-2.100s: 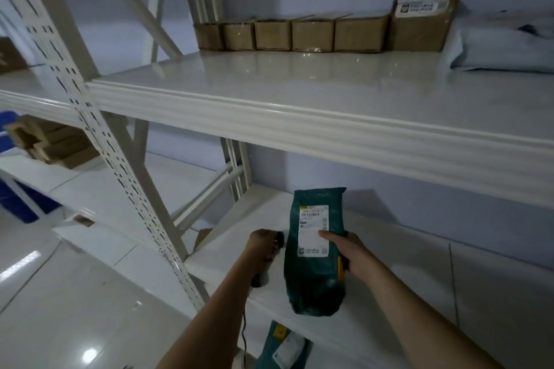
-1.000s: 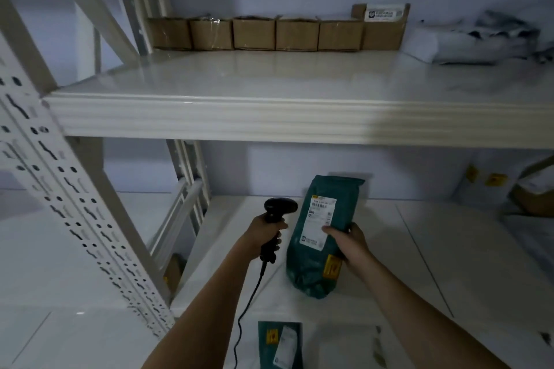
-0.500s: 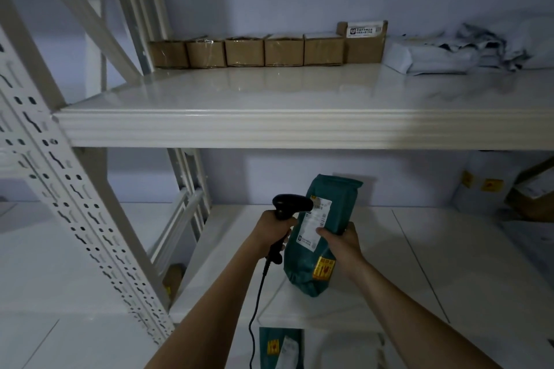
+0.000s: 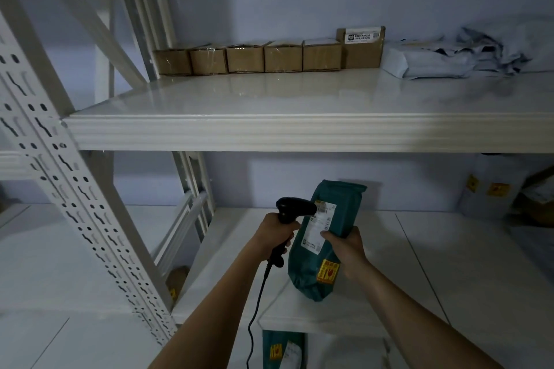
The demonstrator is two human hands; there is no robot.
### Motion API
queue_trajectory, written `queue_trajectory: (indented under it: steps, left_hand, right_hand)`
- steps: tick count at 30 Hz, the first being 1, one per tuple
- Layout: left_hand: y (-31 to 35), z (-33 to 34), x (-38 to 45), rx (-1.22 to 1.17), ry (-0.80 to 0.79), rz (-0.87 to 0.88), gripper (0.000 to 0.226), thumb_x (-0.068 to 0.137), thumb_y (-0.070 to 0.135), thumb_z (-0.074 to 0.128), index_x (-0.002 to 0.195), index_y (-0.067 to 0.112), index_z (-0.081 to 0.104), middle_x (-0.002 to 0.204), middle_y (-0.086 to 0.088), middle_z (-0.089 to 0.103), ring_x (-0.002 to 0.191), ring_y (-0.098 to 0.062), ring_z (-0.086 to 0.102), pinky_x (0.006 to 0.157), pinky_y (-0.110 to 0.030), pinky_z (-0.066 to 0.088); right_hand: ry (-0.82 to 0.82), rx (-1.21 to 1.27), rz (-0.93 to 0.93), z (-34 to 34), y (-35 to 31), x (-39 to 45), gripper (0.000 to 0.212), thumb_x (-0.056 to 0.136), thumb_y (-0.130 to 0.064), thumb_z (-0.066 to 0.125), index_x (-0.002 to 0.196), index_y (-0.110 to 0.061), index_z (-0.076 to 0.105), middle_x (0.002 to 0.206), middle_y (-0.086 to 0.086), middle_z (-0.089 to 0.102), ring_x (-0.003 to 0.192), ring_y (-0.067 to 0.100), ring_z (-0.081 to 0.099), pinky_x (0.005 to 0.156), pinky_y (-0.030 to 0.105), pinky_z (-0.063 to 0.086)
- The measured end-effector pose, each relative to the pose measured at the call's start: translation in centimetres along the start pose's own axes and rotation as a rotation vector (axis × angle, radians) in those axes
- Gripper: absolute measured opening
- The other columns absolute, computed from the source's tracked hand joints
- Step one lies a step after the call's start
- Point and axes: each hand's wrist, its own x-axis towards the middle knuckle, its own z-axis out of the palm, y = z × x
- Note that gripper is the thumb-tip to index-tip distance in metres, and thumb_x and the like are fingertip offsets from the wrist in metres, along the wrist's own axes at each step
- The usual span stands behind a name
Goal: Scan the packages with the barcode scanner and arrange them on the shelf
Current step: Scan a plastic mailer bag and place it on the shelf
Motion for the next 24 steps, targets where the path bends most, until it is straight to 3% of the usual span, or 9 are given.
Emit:
queue_trajectory:
  steps: [6, 11, 14, 17, 20, 24]
  left_hand:
    - [-0.7, -0.3, 0.4, -0.046, 0.007, -0.030, 0.016, 0.084, 0.004, 0.063, 0.098, 0.007, 0.057, 0.067, -0.010, 0.055, 0.052, -0.019, 0.051, 0.048, -0.028, 0.048]
    - [-5.2, -1.2, 1.3, -0.234, 0.128, -0.198, 0.011, 0.086, -0.015, 0.055, 0.094, -0.006, 0.053, 0.071, -0.017, 0.051, 0.057, -0.027, 0.051, 0.057, -0.036, 0.050]
    - [-9.0, -2.0, 1.7, -0.210, 0.295, -0.307, 0.018, 0.086, -0.005, 0.065, 0.101, -0.012, 0.057, 0.080, -0.023, 0.060, 0.068, -0.033, 0.060, 0.072, -0.044, 0.053]
    - [-11.8, -2.8, 1.7, -0.057, 0.416, -0.398, 0.032, 0.081, 0.016, 0.078, 0.098, -0.008, 0.066, 0.091, -0.021, 0.066, 0.091, -0.035, 0.067, 0.081, -0.039, 0.055]
    - [-12.8, -3.2, 1.9, -0.027, 0.433, -0.415, 0.032, 0.080, 0.022, 0.079, 0.095, -0.005, 0.070, 0.085, -0.017, 0.066, 0.085, -0.032, 0.066, 0.072, -0.033, 0.051]
    - [-13.1, -3.2, 3.1, 0.021, 0.384, -0.435, 0.034, 0.081, 0.023, 0.078, 0.097, -0.005, 0.070, 0.093, -0.022, 0.069, 0.094, -0.036, 0.068, 0.084, -0.040, 0.056]
  right_hand:
    - [-0.006, 0.007, 0.029, -0.4, -0.1, 0.0, 0.051, 0.080, -0.011, 0.081, 0.121, -0.011, 0.051, 0.104, 0.002, 0.067, 0.089, 0.016, 0.068, 0.059, 0.026, 0.054]
    - [0.008, 0.001, 0.088, -1.0, 0.1, 0.1, 0.039, 0.081, -0.013, 0.081, 0.111, -0.015, 0.056, 0.106, 0.005, 0.069, 0.094, 0.025, 0.070, 0.080, 0.039, 0.060]
    - [-0.011, 0.013, 0.147, -1.5, 0.3, -0.2, 0.030, 0.081, -0.016, 0.081, 0.102, -0.020, 0.059, 0.097, 0.002, 0.070, 0.087, 0.022, 0.071, 0.067, 0.032, 0.058]
    - [-0.006, 0.050, 0.203, -2.2, 0.6, -0.3, 0.032, 0.082, -0.018, 0.080, 0.107, -0.016, 0.060, 0.095, 0.004, 0.072, 0.084, 0.024, 0.072, 0.058, 0.029, 0.058]
    - [-0.009, 0.082, 0.241, -2.8, 1.0, -0.2, 0.033, 0.083, -0.019, 0.079, 0.112, -0.014, 0.064, 0.101, 0.008, 0.074, 0.089, 0.028, 0.073, 0.064, 0.032, 0.060]
    - [0.012, 0.106, 0.284, -3.0, 1.7, 0.3, 0.038, 0.083, -0.020, 0.079, 0.117, -0.010, 0.065, 0.103, 0.011, 0.074, 0.091, 0.031, 0.073, 0.072, 0.036, 0.061]
